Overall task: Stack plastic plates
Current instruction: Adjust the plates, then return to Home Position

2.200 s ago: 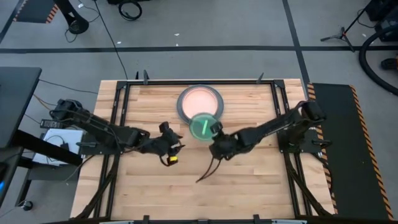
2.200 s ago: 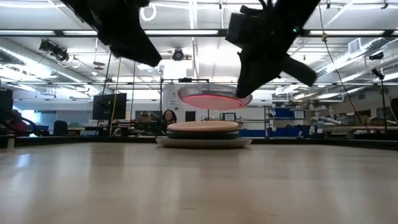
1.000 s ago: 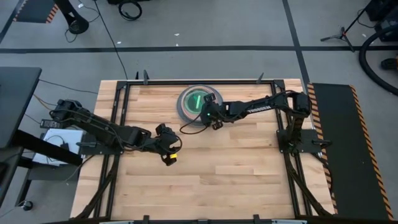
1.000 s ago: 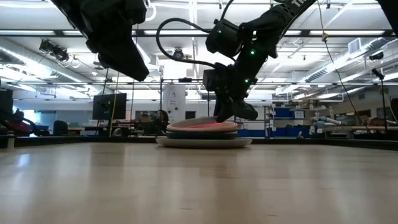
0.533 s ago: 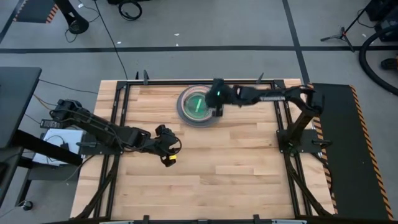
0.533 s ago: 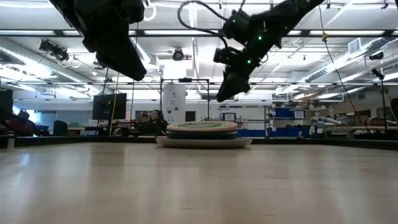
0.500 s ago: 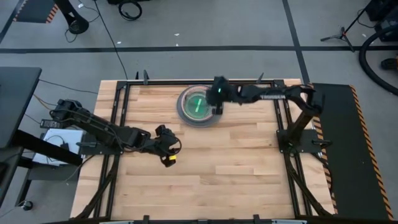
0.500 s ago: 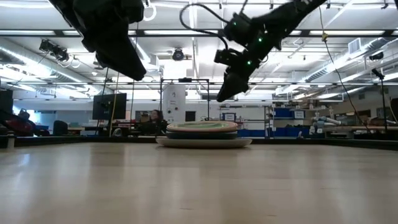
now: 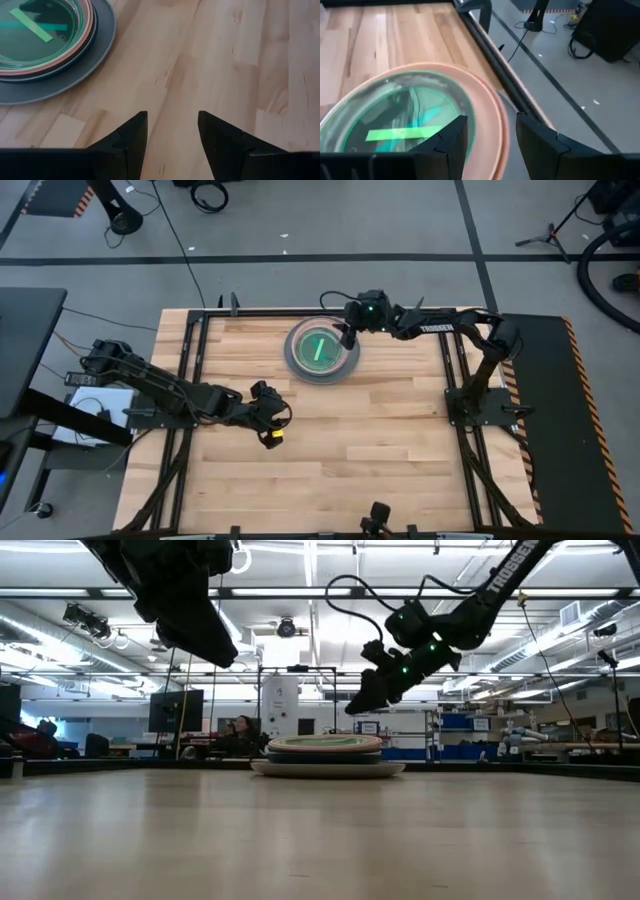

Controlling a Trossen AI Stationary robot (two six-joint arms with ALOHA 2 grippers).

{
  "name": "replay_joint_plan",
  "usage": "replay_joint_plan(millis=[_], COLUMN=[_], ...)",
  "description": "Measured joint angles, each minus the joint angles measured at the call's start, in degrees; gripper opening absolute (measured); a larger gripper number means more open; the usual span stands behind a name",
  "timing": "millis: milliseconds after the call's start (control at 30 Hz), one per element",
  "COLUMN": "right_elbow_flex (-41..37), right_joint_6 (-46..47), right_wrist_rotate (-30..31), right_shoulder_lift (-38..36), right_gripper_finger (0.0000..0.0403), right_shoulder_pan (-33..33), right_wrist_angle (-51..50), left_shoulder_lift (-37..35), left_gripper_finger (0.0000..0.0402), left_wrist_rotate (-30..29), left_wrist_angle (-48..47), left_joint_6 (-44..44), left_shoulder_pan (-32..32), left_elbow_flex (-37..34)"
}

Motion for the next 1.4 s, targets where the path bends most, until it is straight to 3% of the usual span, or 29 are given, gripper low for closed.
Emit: replay_joint_plan(millis=[133,533,867,1033,1100,1167,1400], right_elbow_flex=[-1.8,-1.7,-1.8,-1.8,-3.2,-5.8,-19.0], right_joint_6=[1.1,6.6,5.5,3.8,3.5,3.6,4.5], right_wrist_rotate=[0.9,14.1,14.6,13.5,11.5,9.3,7.1], right_shoulder_lift=[1.7,6.3,3.2,-2.8,-5.3,-7.4,-12.8], right_gripper_finger=[0.0172,0.0164,0.0164,0.0164,0.0164,0.0164,0.0164], right_shoulder_pan=[-0.1,-0.6,1.3,5.1,6.9,8.7,12.8], right_wrist_angle=[2.5,0.1,0.1,0.3,2.8,6.6,21.8], left_shoulder_lift=[0.0,0.0,0.0,0.0,-0.1,-0.8,-4.4], left_gripper_finger=[0.0181,0.0181,0.0181,0.0181,0.0181,0.018,0.0143], left_wrist_rotate=[-0.2,-0.3,-0.6,-13.0,-14.9,-13.5,1.2], left_wrist_angle=[0.6,3.2,2.6,4.7,7.9,12.1,31.6], left_joint_6=[0.1,0.2,4.3,12.3,14.5,16.5,23.4], left_shoulder_pan=[0.4,1.3,1.3,-0.5,-1.5,-2.3,0.9], left_elbow_flex=[0.0,0.0,0.0,-1.0,-3.5,-6.4,-13.4])
